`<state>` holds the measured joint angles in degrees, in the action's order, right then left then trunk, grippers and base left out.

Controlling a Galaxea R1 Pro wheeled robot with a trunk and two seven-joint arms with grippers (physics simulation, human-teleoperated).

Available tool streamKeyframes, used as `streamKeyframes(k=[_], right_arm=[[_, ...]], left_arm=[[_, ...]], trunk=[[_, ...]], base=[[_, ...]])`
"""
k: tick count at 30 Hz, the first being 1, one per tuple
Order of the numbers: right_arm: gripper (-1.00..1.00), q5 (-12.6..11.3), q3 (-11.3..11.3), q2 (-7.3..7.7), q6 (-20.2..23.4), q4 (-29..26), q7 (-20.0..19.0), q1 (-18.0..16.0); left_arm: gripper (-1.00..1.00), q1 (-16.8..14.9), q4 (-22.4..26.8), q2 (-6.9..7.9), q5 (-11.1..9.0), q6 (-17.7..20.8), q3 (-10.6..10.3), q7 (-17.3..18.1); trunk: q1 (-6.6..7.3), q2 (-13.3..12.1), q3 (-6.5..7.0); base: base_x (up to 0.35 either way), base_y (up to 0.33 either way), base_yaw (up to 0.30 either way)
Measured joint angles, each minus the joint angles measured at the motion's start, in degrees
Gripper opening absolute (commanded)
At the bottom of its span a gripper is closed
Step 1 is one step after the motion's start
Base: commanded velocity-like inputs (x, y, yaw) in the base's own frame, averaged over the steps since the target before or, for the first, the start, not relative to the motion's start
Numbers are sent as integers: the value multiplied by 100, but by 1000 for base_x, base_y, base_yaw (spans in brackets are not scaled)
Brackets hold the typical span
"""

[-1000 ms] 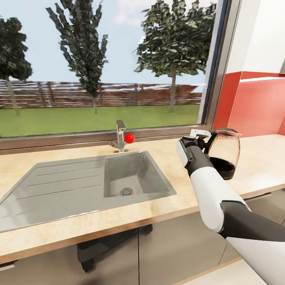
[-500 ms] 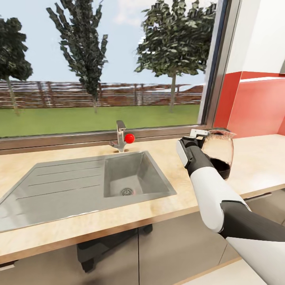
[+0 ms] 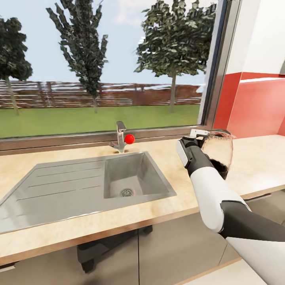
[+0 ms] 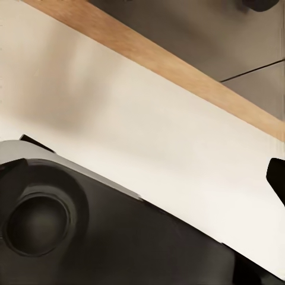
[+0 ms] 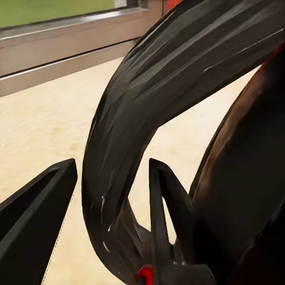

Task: Set up a coffee station on the kitchen countertop: keep the coffee maker on the countertop, move the bottle of coffee from the kitchen shelf to the counter next to the coffee maker, place a paper coffee filter on top of the coffee maker, put the saucer next to the coffee maker with the coffee cup on the saucer, and place the electric kettle next to the coffee maker.

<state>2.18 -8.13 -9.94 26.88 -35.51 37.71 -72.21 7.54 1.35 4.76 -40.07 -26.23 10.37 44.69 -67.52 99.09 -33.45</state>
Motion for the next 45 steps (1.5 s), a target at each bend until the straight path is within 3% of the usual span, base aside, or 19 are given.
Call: streamKeyframes(k=[23,26,34,37,43,44,45], right_arm=[[-100,0,6,0,11,-63,-75,0],[-100,-13,14,0,4,-394,-447,2],[-100,11,3,0,50,-903,-1006,35],[-100,28,6,0,182,-1246,-1551,70],[-100,78,3,38,699,-2102,-2416,292],[-100,95,3,56,818,-2292,-2615,374],[-100,210,4,97,1060,-2703,-3166,589]], left_arm=[[100,0,0,3,0,2,-1,-5],[100,0,-1,4,0,-1,-1,-5],[100,0,0,6,0,-6,-1,1],[100,0,-1,6,0,-6,0,3],[100,0,0,2,0,-6,-2,3],[100,0,0,2,0,-6,-1,3],[100,0,1,5,0,-6,1,3]], trunk=[[505,-923,413],[571,-1043,468],[747,-1364,611],[813,-1484,665],[814,-1485,665],[814,-1486,665],[814,-1486,665]], base=[[0,0,0],[0,0,0],[0,0,0],[0,0,0],[0,0,0],[0,0,0],[0,0,0]])
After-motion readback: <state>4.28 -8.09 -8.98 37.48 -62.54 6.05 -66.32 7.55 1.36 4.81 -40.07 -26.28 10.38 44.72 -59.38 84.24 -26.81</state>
